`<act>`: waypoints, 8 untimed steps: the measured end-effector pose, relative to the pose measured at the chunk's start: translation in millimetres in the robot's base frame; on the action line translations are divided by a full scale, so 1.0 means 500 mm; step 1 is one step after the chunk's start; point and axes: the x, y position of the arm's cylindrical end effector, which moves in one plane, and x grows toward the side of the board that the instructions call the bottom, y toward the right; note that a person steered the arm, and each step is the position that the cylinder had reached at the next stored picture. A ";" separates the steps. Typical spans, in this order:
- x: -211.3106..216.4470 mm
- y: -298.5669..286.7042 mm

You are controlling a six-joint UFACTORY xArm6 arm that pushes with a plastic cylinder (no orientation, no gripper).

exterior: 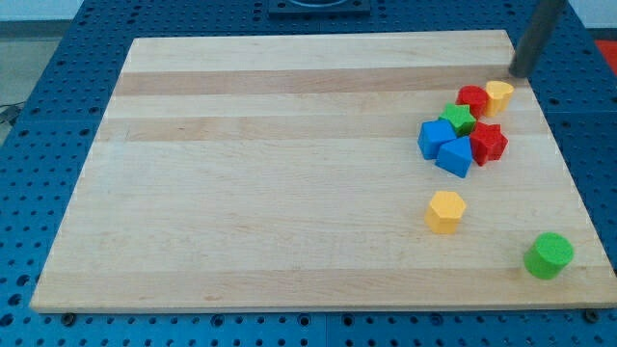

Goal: Push the heart slightly down

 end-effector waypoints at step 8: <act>0.114 -0.102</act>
